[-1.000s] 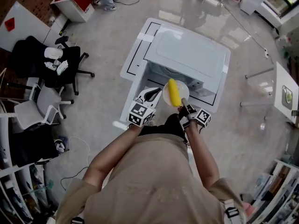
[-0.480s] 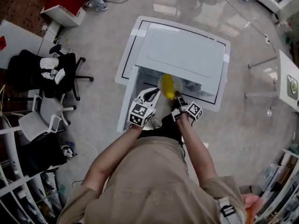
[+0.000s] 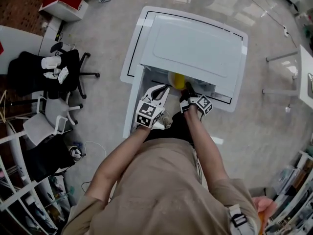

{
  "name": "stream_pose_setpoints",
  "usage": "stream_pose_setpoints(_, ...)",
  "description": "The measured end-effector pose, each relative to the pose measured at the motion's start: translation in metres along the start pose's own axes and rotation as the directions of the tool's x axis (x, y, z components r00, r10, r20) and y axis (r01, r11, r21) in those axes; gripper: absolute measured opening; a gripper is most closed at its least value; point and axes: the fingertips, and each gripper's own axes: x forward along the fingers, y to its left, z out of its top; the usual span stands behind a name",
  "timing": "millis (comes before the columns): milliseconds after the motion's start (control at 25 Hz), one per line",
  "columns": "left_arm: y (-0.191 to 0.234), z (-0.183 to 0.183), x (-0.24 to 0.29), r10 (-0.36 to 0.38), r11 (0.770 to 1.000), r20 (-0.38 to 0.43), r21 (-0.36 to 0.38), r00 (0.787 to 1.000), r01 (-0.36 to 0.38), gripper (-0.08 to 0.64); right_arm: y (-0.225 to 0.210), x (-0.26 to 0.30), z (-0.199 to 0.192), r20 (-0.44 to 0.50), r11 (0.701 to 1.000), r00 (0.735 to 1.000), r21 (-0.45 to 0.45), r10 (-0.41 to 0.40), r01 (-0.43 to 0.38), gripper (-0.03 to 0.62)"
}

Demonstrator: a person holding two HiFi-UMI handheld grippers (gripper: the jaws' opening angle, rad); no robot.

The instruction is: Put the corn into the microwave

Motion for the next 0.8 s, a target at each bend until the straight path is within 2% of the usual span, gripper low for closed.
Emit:
stream_pose_setpoints(240,0.000,-0.005,-0.004,0.007,1.000,0.009,-0.017,1.000,-0.007,0.006,-0.001,0.014,0.010,0.068,1.000,0.997,0.022,-0.023,0.022,0.017)
stream_pose_setpoints(440,0.001,-0.012,-0.011,0.012,0.999,0.004,-0.032,1.000,-0.012,0.006,0.002,0.026,0.017,0.091,0.994,0.990,-0.019,-0.109,0.112,0.017)
stream_pose_setpoints(520,0.000,-0.012,-0.014,0.011,0.999,0.006,-0.034,1.000,-0.011,0.006,0.004,0.026,0.017,0.081,0.992,0.990,-0.029,-0.118,0.120,0.022)
stream_pose_setpoints(640,-0.003,-0.010,-0.017,0.005,0.999,0.013,-0.035,1.000,-0.004,0.006,0.008,0.015,0.018,0.090,0.994,0.991,-0.039,-0.100,0.104,0.115)
stream_pose_setpoints(720,-0.005,-0.007,-0.019,-0.002,0.999,0.018,-0.036,1.000,0.002,0.006,0.010,0.001,0.019,0.115,0.989,0.988,-0.096,-0.100,0.111,0.127)
stream_pose_setpoints(800,-0.006,-0.004,-0.020,-0.009,0.999,0.024,-0.036,1.000,0.010,0.006,0.009,-0.013,0.015,0.118,0.961,0.986,-0.239,-0.114,0.140,0.137)
